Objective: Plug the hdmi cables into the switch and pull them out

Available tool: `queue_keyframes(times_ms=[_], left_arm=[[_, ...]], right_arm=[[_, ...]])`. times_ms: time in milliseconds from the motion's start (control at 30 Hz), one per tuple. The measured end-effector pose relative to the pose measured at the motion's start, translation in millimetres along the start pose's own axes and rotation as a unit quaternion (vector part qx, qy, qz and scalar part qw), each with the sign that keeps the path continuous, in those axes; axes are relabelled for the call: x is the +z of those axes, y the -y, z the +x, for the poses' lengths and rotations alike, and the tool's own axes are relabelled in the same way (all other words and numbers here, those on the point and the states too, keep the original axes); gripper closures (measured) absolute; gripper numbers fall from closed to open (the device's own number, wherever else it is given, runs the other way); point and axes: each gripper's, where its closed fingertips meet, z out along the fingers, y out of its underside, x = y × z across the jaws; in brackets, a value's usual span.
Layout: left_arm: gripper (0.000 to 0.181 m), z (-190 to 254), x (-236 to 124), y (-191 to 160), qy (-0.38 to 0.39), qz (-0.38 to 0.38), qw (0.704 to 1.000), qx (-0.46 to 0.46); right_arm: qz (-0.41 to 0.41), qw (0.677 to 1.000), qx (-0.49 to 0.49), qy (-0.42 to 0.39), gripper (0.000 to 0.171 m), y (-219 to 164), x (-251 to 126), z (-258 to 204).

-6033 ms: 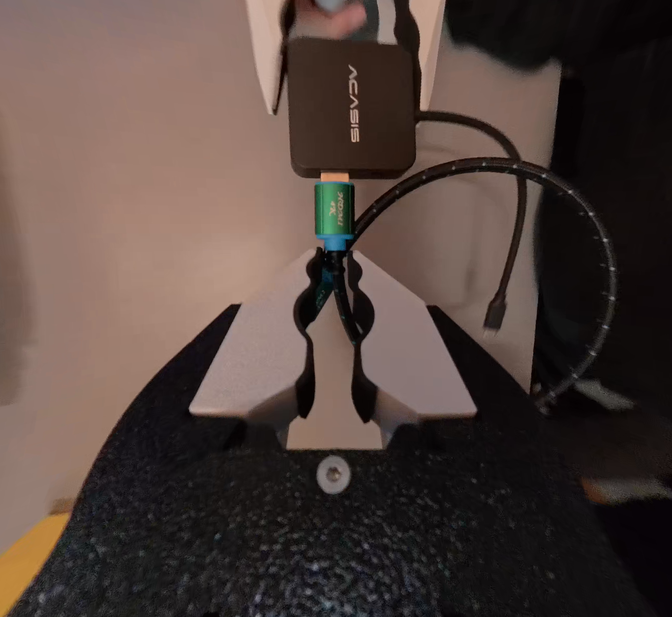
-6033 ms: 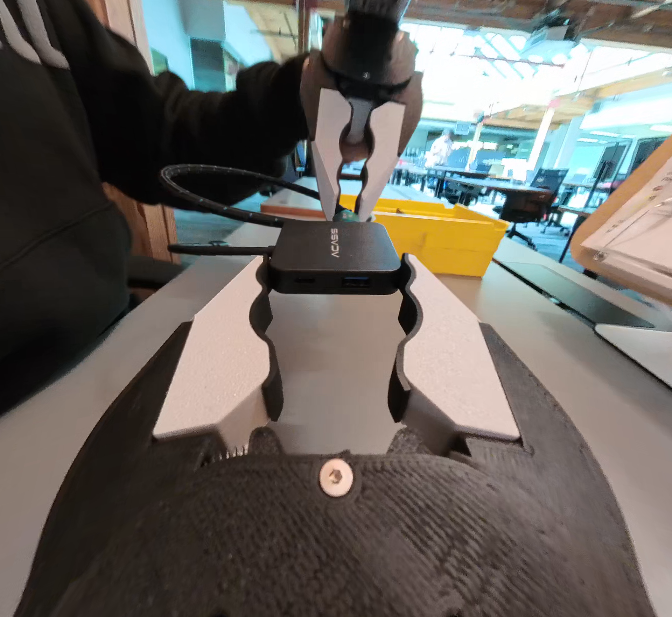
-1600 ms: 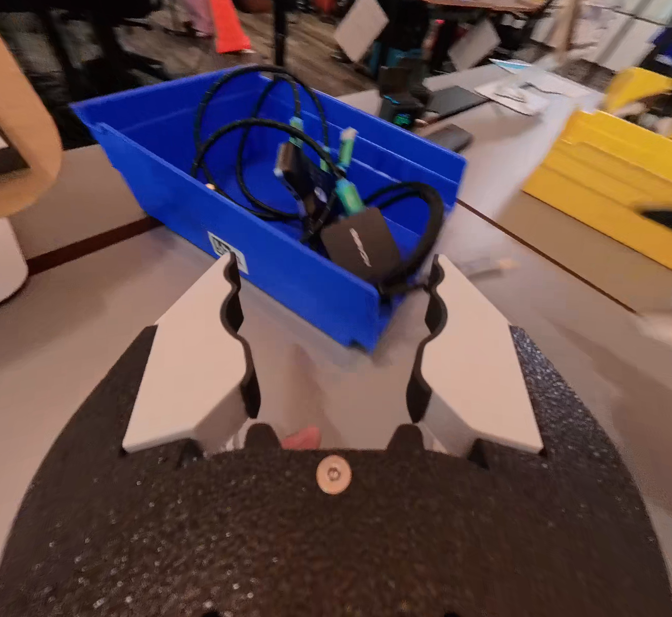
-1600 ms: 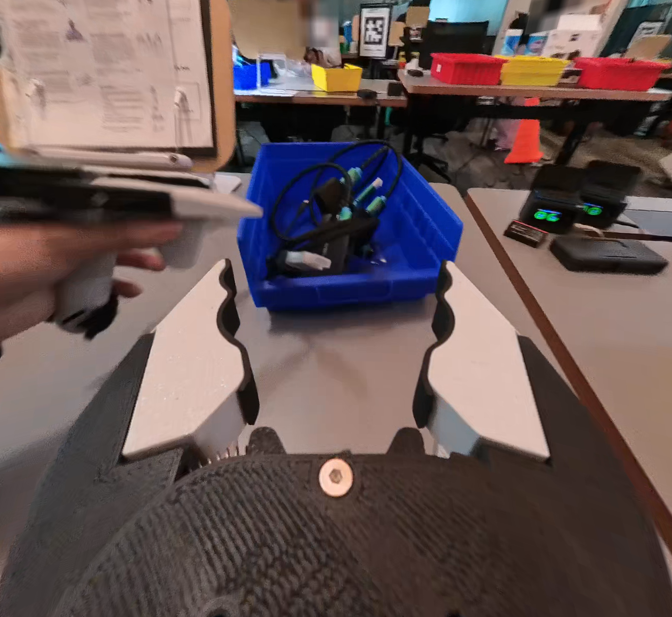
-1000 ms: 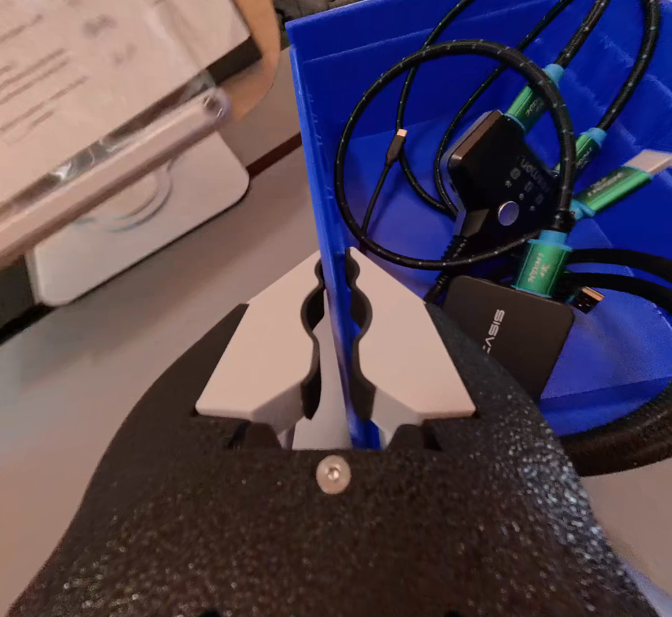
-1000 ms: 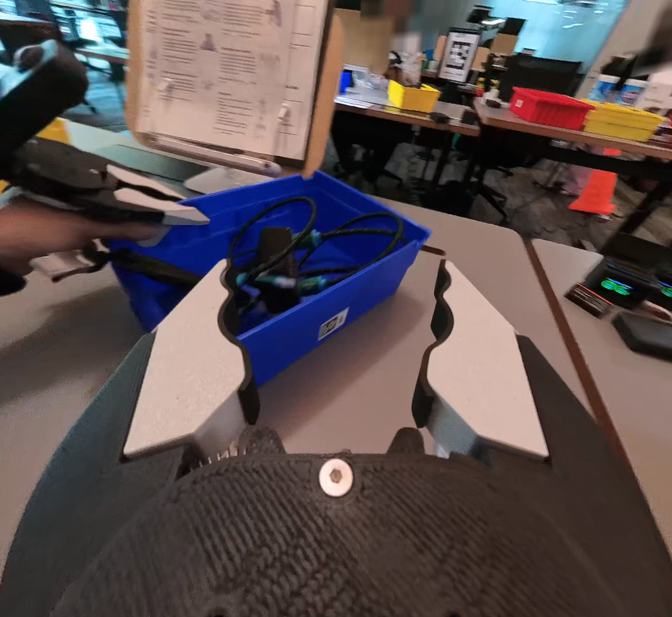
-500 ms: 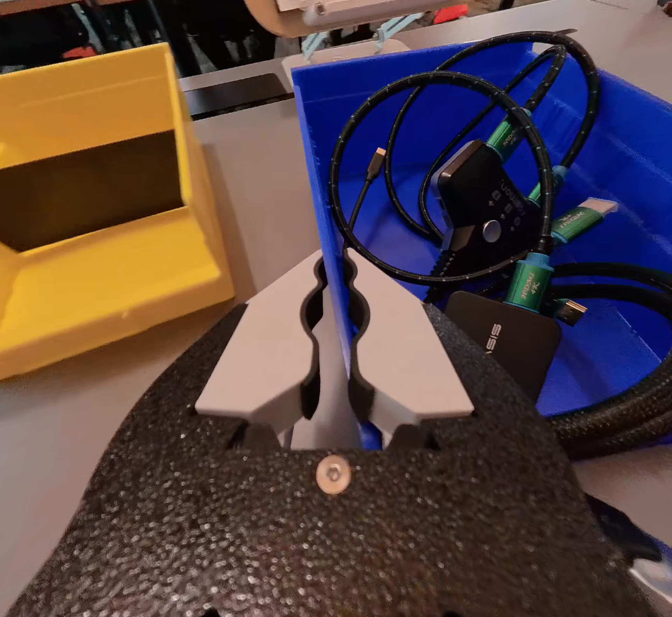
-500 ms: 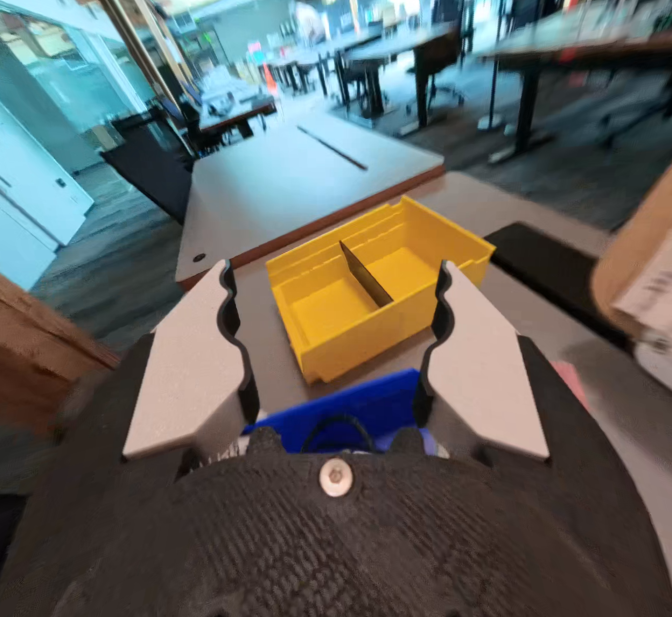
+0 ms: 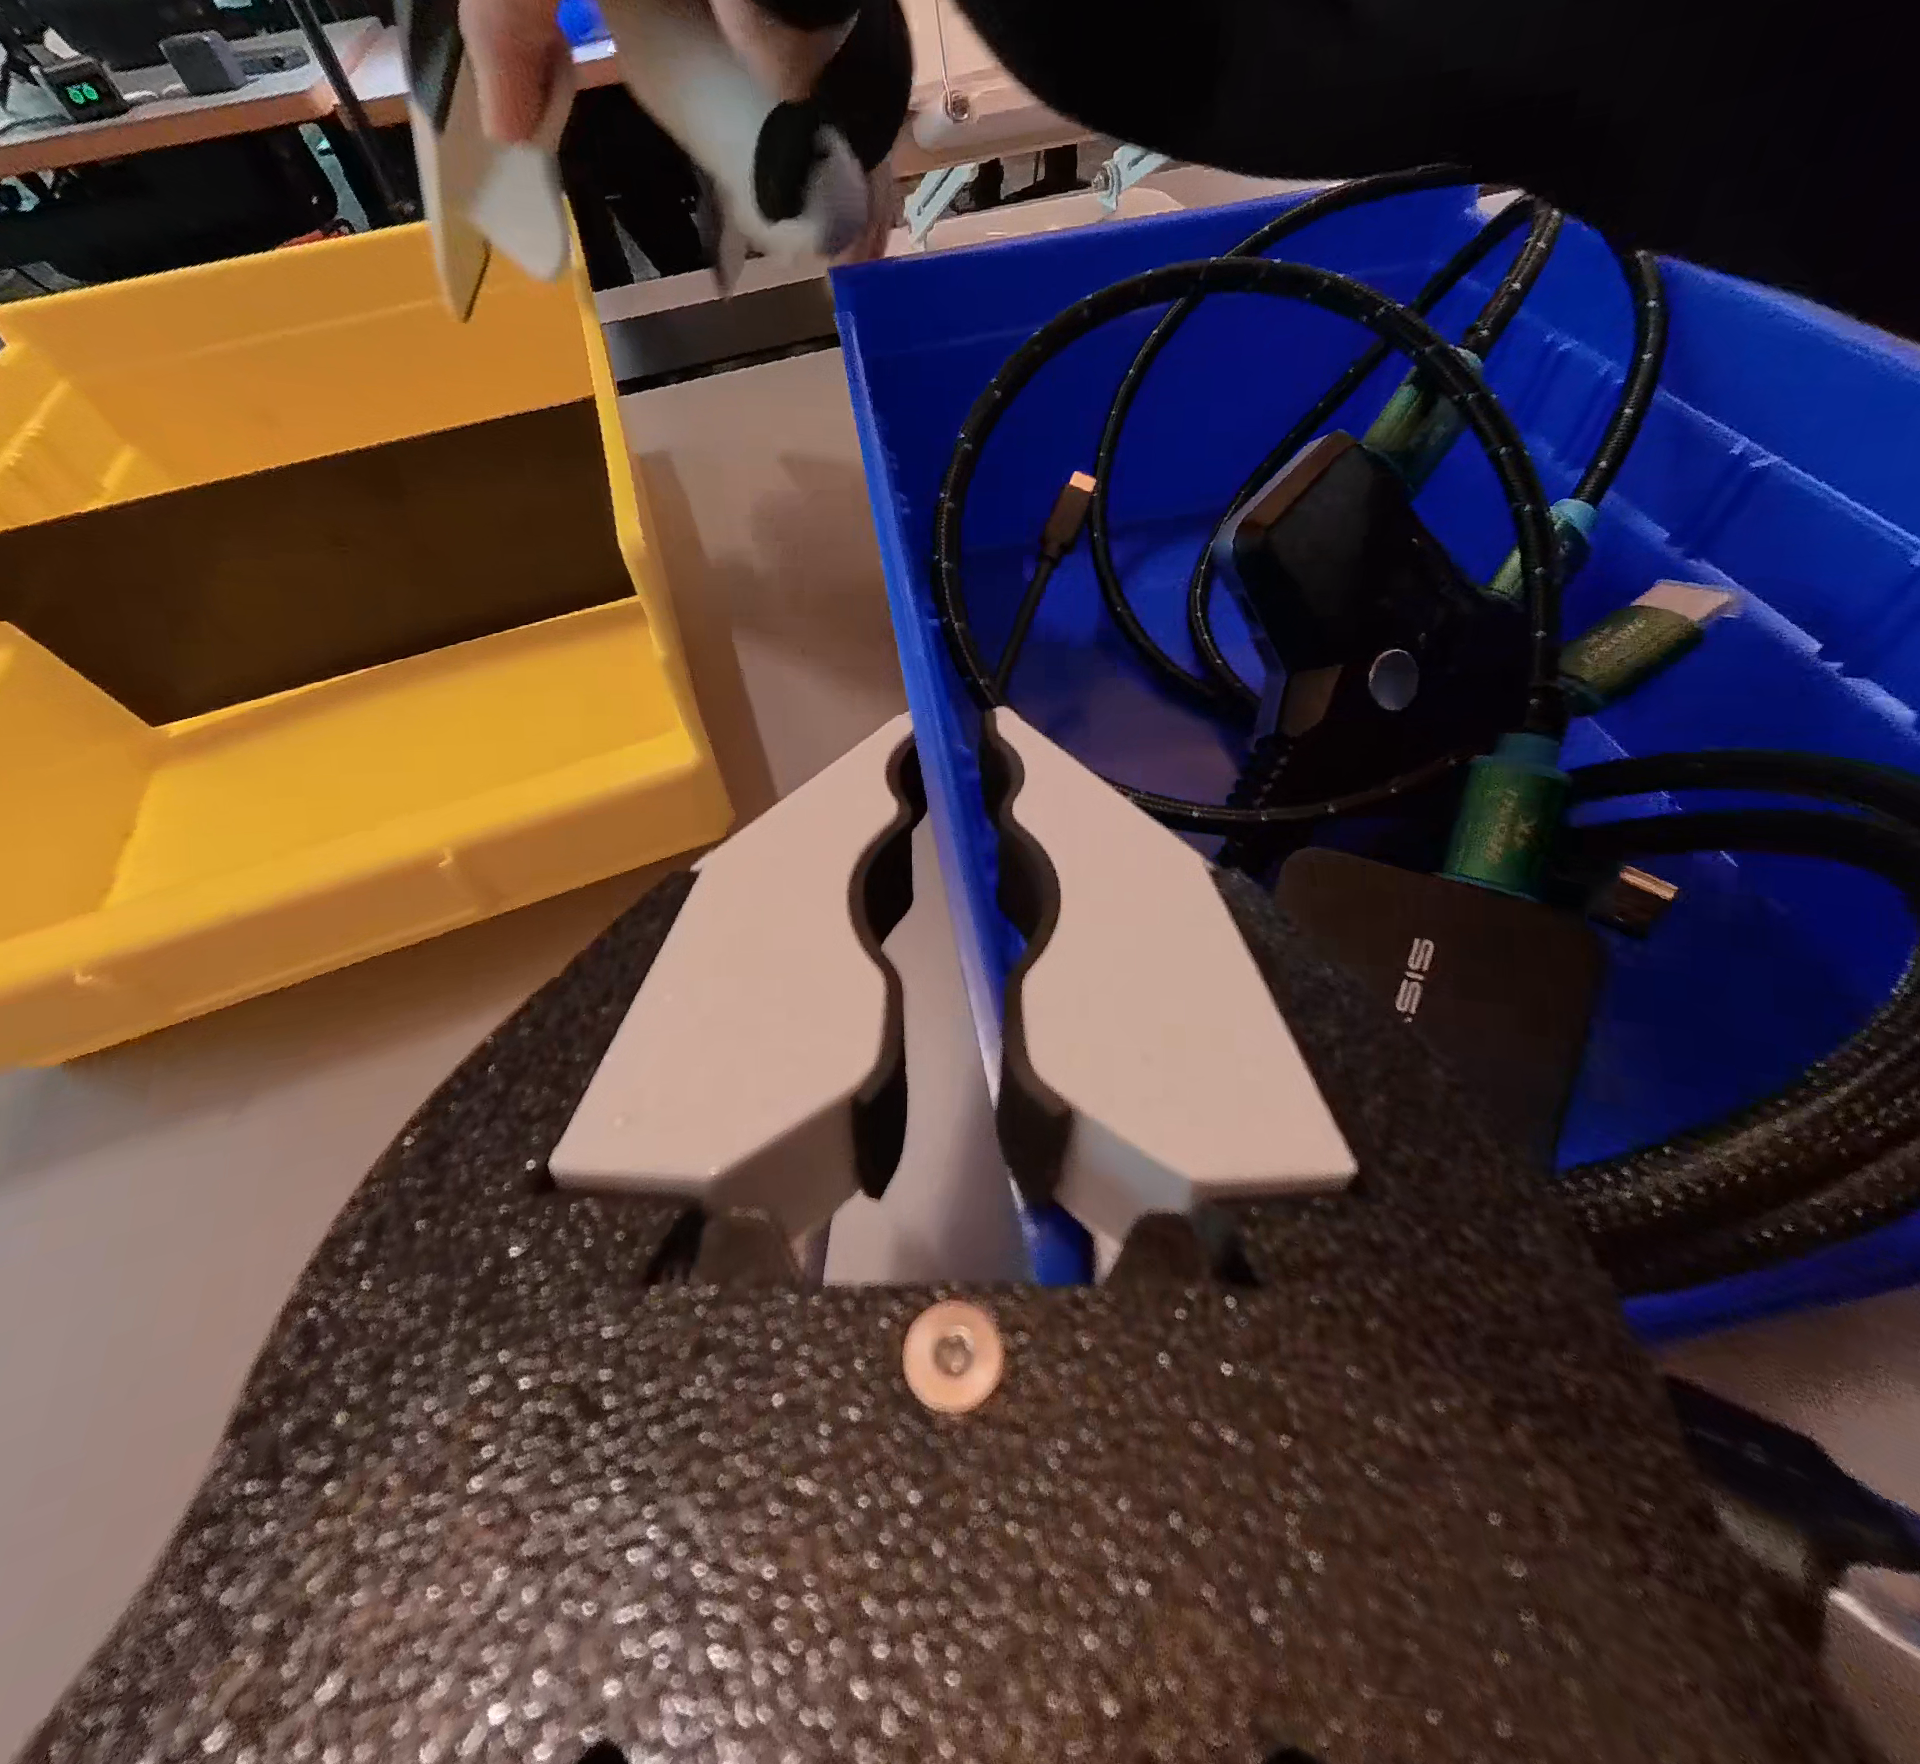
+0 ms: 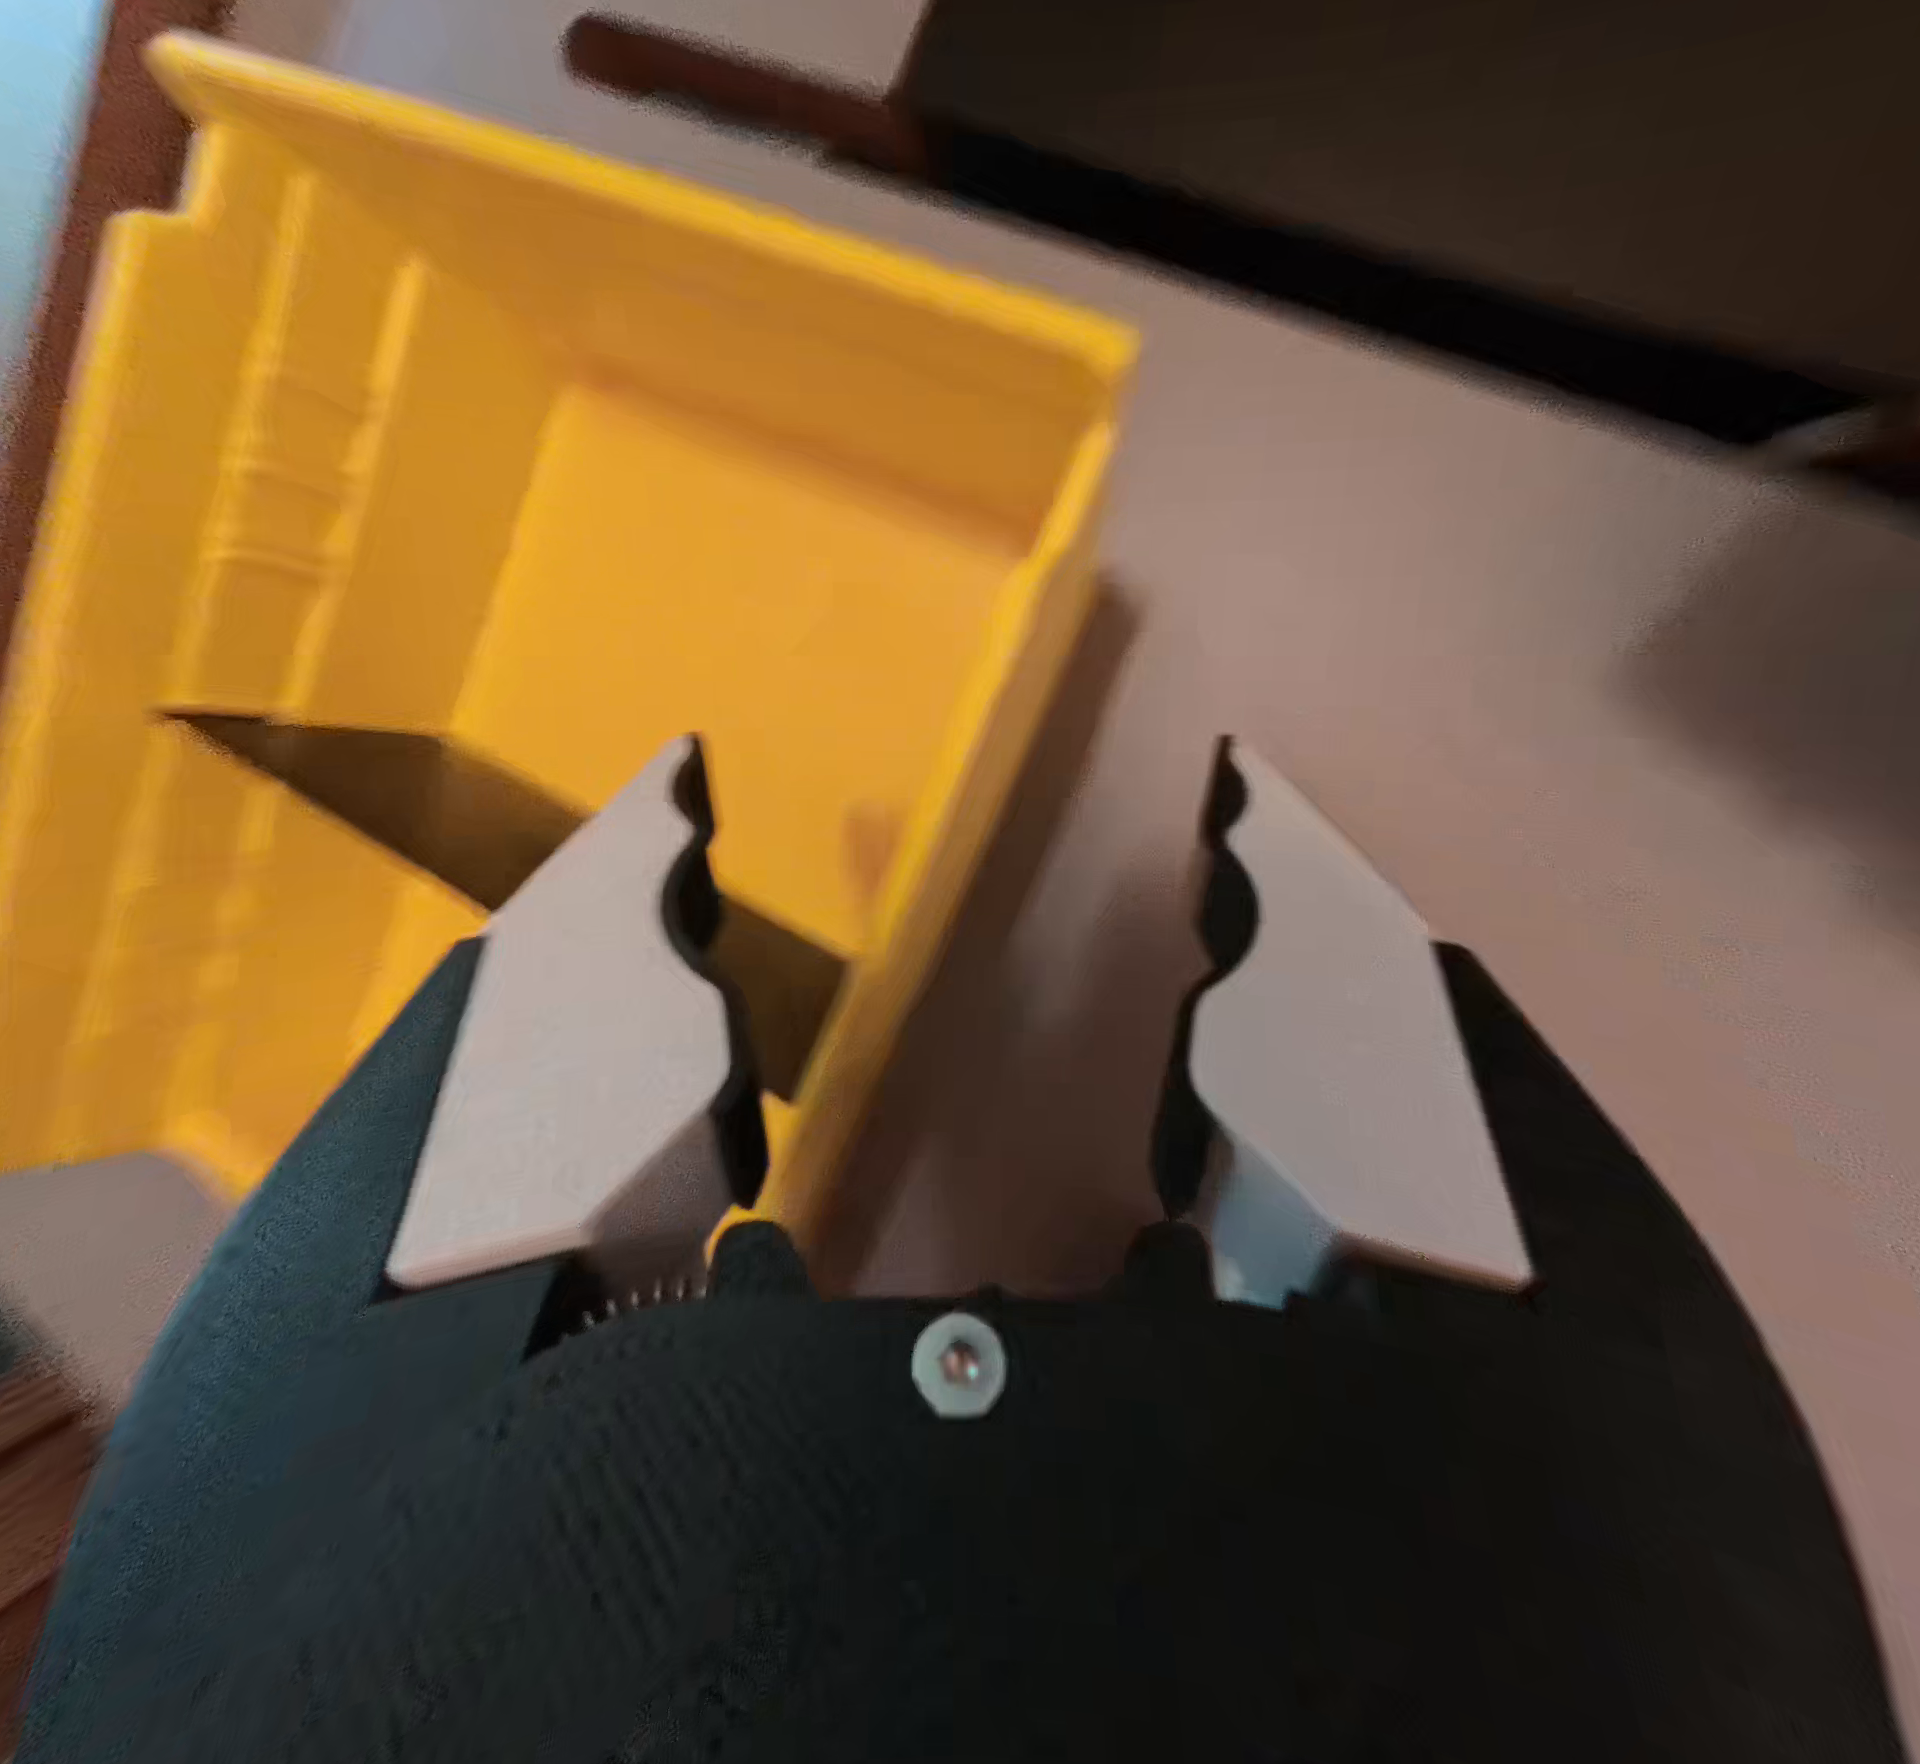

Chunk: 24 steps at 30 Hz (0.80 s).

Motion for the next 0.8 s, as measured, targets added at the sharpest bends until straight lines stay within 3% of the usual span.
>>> queue_keyframes(times_ms=[33, 167, 200, 300, 333, 467, 600, 800], left_arm=[[0.175, -1, 0, 0, 0.002, 0.0, 1.0, 0.002], [0.173, -4, -1, 0, 0.029, 0.004, 0.999, 0.024], [0.173, -6, -2, 1, 0.039, 0.01, 0.999, 0.023], [0.175, -10, -6, 3, 0.065, 0.024, 0.997, 0.043], [0.175, -11, -7, 3, 0.065, 0.023, 0.997, 0.045], [0.176, -15, -9, 2, 0.058, 0.027, 0.997, 0.04], [0.174, -23, -13, 1, 0.069, 0.032, 0.995, 0.071], [0.172, -47, -17, -5, 0.085, 0.015, 0.993, 0.079]], right_arm=[[-0.027, 0.998, 0.008, 0.048, 0.099, -9, 9, -16], [-0.103, 0.993, -0.007, 0.055, 0.103, -34, 32, -27], [-0.106, 0.993, 0.013, 0.054, 0.111, -31, 33, -26], [-0.115, 0.993, 0.026, 0.015, 0.16, -27, 33, -13], [-0.122, 0.992, 0.016, 0.008, 0.166, -28, 34, -11], [-0.106, 0.992, -0.035, 0.052, 0.166, -8, 18, -33], [-0.022, 0.992, -0.1, 0.068, 0.167, 58, -50, -44], [0.059, 0.979, -0.111, 0.159, 0.169, 141, -214, -18]])
